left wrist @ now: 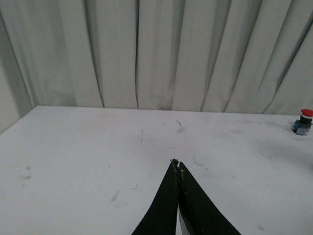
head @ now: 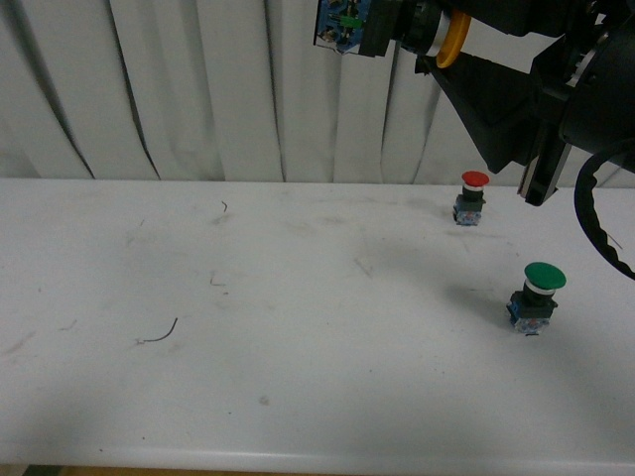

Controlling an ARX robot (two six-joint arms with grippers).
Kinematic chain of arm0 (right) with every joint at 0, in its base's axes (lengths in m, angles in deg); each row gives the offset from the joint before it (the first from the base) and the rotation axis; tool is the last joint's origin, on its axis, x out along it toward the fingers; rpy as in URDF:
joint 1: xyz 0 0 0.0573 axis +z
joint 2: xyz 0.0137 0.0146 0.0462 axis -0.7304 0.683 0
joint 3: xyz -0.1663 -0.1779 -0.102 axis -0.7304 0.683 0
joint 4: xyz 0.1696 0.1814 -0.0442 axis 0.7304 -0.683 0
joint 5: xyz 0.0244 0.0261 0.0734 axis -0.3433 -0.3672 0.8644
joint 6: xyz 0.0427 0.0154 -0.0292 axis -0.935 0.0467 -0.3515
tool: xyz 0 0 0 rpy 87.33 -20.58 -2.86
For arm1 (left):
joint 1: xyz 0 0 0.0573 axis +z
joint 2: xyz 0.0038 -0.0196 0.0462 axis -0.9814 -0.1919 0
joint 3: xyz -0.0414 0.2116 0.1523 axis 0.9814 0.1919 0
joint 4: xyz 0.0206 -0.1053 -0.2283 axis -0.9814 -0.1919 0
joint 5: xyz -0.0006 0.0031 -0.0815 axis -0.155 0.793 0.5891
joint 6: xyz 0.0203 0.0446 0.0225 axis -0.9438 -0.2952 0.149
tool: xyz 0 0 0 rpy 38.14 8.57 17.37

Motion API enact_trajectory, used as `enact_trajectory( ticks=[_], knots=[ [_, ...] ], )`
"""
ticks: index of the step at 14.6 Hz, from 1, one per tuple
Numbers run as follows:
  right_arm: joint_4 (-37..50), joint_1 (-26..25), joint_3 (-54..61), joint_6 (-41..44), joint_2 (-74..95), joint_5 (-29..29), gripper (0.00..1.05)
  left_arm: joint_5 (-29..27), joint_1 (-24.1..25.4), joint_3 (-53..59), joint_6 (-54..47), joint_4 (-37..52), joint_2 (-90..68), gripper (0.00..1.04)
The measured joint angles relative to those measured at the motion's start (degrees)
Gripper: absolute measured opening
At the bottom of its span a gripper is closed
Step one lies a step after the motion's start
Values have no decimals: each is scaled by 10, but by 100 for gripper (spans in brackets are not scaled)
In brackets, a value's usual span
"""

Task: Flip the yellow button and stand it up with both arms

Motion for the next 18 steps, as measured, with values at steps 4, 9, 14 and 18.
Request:
enact_trajectory(
  ticks=[4,9,14,18],
  knots=[
    [-1,4,0,20,3,2,36,0,0,0,0,-2,0,6],
    [-57,-18,-40,272,-27,-108,36,0,0,0,0,-2,0,73],
    [-262,-106,-120,648,18,-270,36,0,0,0,-1,-2,0,98],
    [-359,-139,-208,769,80,-302,36,0,0,0,-1,-2,0,98]
  ],
)
